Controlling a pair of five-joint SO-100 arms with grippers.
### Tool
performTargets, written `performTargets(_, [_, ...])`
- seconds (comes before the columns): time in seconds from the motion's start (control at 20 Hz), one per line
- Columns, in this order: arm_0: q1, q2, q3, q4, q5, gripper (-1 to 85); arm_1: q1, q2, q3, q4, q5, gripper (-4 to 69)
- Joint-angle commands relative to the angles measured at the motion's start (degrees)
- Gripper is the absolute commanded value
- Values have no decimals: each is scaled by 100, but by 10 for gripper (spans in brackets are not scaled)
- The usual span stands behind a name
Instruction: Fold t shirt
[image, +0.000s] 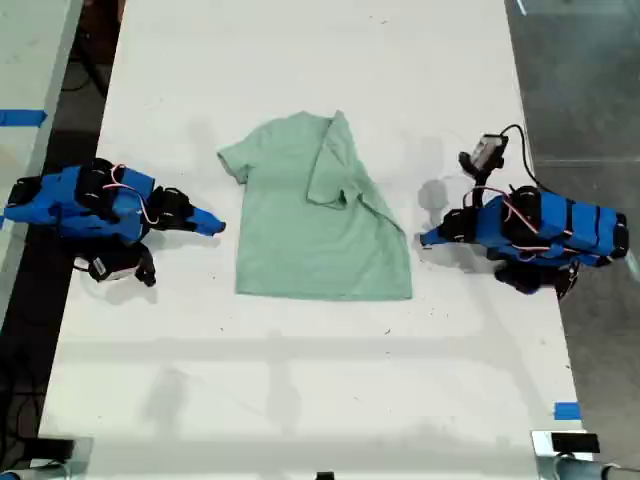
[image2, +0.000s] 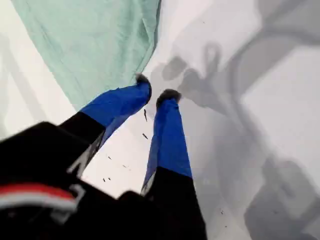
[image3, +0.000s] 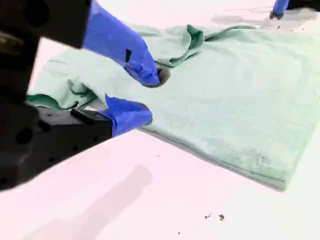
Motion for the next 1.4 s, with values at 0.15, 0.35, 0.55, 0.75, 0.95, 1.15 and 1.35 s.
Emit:
performTargets(0.15, [-738,53,281,-606,149,0,-18,53,35,220,-264,3])
performTargets(0.35, [-694,53,229,-659,70,0,9,53,35,220,-255,3])
performTargets(0.55, [-923,-1327,-1617,-211,158,-1,18,53,35,220,-246,3])
performTargets(0.75, [-2285,-5977,-5599,738,1749,37,26,53,35,220,-246,3])
performTargets(0.95, [-3445,-8314,-7541,1072,2988,194,0,53,35,220,-255,3])
performTargets(1.15, [-4342,-9853,-7488,483,3788,199,-18,53,35,220,-264,3])
performTargets(1.35, [-5045,-10573,-7436,272,4210,189,-26,53,35,220,-264,3])
